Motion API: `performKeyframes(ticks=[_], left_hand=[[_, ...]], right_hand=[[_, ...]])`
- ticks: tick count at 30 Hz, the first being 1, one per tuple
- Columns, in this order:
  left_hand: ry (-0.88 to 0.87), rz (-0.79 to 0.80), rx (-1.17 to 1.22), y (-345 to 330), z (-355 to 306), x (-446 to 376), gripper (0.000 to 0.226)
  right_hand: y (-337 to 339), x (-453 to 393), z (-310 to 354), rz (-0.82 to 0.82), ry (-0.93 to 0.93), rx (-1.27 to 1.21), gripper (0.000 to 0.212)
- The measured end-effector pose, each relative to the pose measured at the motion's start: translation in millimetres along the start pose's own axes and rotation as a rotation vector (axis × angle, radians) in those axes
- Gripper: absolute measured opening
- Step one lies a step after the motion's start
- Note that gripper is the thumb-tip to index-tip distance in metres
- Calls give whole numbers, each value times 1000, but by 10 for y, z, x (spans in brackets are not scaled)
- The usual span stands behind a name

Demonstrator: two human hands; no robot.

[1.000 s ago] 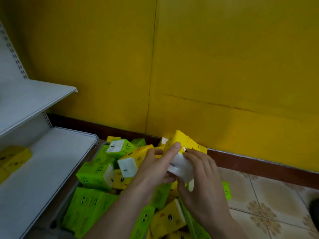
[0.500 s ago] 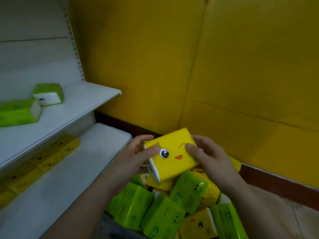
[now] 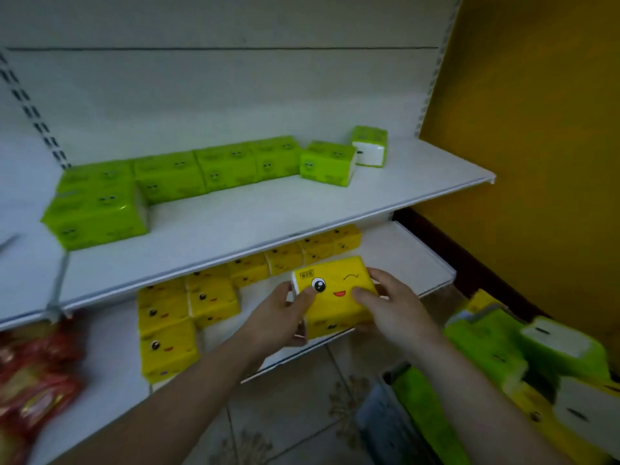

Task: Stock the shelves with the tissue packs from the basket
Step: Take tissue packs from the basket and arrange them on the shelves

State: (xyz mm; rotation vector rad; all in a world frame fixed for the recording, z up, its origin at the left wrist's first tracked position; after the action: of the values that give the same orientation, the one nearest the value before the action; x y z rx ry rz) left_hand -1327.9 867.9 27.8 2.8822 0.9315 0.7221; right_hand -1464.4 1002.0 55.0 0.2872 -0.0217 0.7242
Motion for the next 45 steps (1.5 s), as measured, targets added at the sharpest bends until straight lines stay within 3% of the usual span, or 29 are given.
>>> performKeyframes(ticks=[3, 6, 8, 10, 12, 15, 20, 23, 26, 31, 36, 40, 45], left_hand=[[-13, -172, -272, 590, 377, -179, 51], [-42, -366, -713, 1212, 756, -320, 41], [25, -409, -955, 1532, 1077, -381, 41], [171, -380, -1131, 1790, 1448, -438, 54], [274, -326, -1162, 1983, 1788, -515, 64], [281, -262, -1151, 2108, 2157, -682, 66], [214, -259, -1173, 2081, 2354, -786, 56], [199, -284, -1177, 2099, 2342, -806, 55], [214, -269, -1146, 2123, 2345, -819, 55], [202, -341, -1187, 2008, 2056, -789, 48], [6, -320, -934, 1459, 1424, -775, 42], [-189, -205, -815, 776, 709, -697, 37], [-382, 19, -777, -313, -124, -495, 26]], right_hand=[[-610, -371, -224, 28, 8, 42, 25], [-1146, -702, -576, 48, -15, 104, 29], [-1529, -866, -862, 96, -38, 151, 18], [-1897, -967, -1152, 120, -66, 182, 25], [-2275, -1011, -1410, 150, -86, 173, 33], [-2745, -1068, -1713, 163, -106, 166, 45], [-3133, -1143, -1881, 70, -103, 309, 29], [-3192, -1123, -1908, -8, -121, 405, 31], [-3222, -1156, -1884, 28, -129, 456, 37], [-2884, -1118, -1639, 46, -81, 430, 53], [-2156, -785, -1065, -70, 1, 310, 40], [-1312, -378, -559, -223, 91, 276, 32], [-149, 136, -70, -389, 192, 425, 32]])
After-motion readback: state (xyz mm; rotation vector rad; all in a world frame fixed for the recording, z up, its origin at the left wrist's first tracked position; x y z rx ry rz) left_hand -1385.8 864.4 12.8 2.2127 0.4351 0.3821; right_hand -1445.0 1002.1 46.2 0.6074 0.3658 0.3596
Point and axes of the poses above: each hand's wrist, its own x-axis away from the middle knuckle, its own y-axis out of the back of the hand, z = x × y, the point moved 8 cm from there along -x, towards the middle knuckle, and after that the axes turned 3 degrees about y, right-handed, at the moved point
